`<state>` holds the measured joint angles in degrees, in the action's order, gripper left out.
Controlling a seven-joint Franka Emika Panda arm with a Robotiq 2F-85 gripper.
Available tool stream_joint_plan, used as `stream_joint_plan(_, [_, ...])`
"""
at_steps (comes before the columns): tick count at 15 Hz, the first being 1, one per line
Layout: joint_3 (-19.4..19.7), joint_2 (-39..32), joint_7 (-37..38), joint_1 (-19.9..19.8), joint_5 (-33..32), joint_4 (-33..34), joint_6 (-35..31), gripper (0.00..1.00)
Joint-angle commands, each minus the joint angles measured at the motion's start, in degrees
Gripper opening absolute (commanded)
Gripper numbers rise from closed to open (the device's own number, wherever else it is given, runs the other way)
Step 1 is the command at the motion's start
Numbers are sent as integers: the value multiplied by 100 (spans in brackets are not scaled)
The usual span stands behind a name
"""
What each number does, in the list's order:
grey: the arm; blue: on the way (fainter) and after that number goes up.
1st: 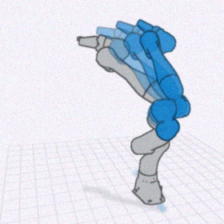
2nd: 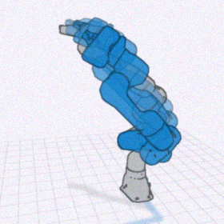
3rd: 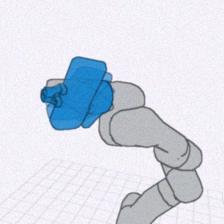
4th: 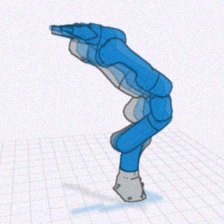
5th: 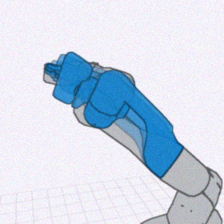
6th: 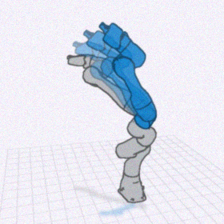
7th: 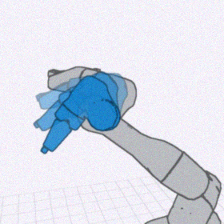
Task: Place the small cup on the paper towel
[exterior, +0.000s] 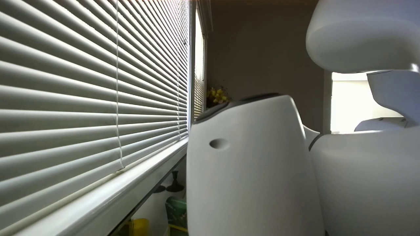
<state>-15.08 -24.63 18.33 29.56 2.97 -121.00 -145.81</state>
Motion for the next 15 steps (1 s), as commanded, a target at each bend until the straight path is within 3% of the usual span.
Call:
stream_joint_plan(1, [118,-104,319,119,-260,120,-126,44])
stream_joint_plan(5, [189,-158,419,138,-261,216,-227,36])
stream_joint_plan(10, [176,-277,449,187,-231,354,-259,44])
stream_joint_plan(15, [185,-360,462,251,-200,363,-232,43])
